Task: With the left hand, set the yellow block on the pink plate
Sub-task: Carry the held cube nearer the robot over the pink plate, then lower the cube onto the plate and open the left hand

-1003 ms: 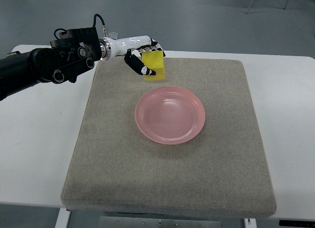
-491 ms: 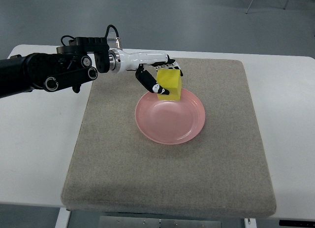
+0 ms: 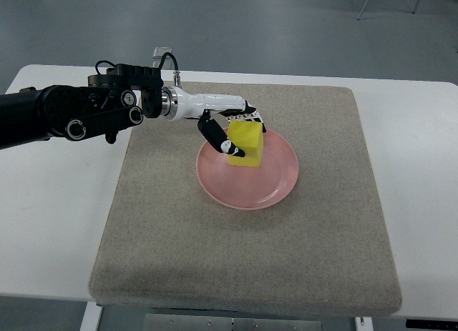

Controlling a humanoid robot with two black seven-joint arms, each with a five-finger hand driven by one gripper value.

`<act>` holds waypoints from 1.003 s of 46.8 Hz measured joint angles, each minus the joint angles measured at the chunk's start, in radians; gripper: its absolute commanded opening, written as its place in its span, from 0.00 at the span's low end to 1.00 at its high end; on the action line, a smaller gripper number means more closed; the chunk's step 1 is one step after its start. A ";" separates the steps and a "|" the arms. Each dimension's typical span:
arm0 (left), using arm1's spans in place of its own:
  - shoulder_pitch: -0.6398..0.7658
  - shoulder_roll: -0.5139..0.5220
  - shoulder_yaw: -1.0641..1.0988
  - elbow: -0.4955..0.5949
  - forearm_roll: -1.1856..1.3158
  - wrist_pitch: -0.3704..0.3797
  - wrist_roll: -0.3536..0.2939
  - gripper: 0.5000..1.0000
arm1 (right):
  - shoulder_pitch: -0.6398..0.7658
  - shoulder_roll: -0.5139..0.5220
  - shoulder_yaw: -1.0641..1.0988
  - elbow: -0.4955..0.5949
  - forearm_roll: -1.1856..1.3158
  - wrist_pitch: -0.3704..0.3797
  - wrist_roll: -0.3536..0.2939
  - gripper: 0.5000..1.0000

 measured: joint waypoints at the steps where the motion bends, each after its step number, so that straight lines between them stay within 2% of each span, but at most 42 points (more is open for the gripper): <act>1: 0.002 -0.001 0.000 0.000 0.000 0.000 0.000 0.26 | 0.000 0.000 0.000 0.000 0.000 0.000 0.000 0.85; 23: 0.033 -0.004 0.003 0.000 0.000 0.002 0.000 0.33 | 0.000 0.000 0.000 0.000 0.000 0.000 0.000 0.85; 35: 0.036 -0.004 0.003 0.000 0.000 -0.004 0.000 0.56 | 0.000 0.000 0.000 0.000 -0.001 0.000 0.000 0.85; 38: 0.036 -0.004 0.003 0.000 0.000 -0.004 -0.001 0.70 | 0.000 0.000 0.000 0.000 -0.001 0.000 0.000 0.85; 41: 0.036 -0.004 0.003 0.000 0.000 -0.005 -0.001 0.76 | 0.000 0.000 0.000 0.000 -0.001 0.000 0.000 0.85; 47: 0.036 -0.005 0.003 0.000 0.000 -0.004 -0.003 0.78 | 0.000 0.000 0.000 0.000 0.000 0.000 0.000 0.85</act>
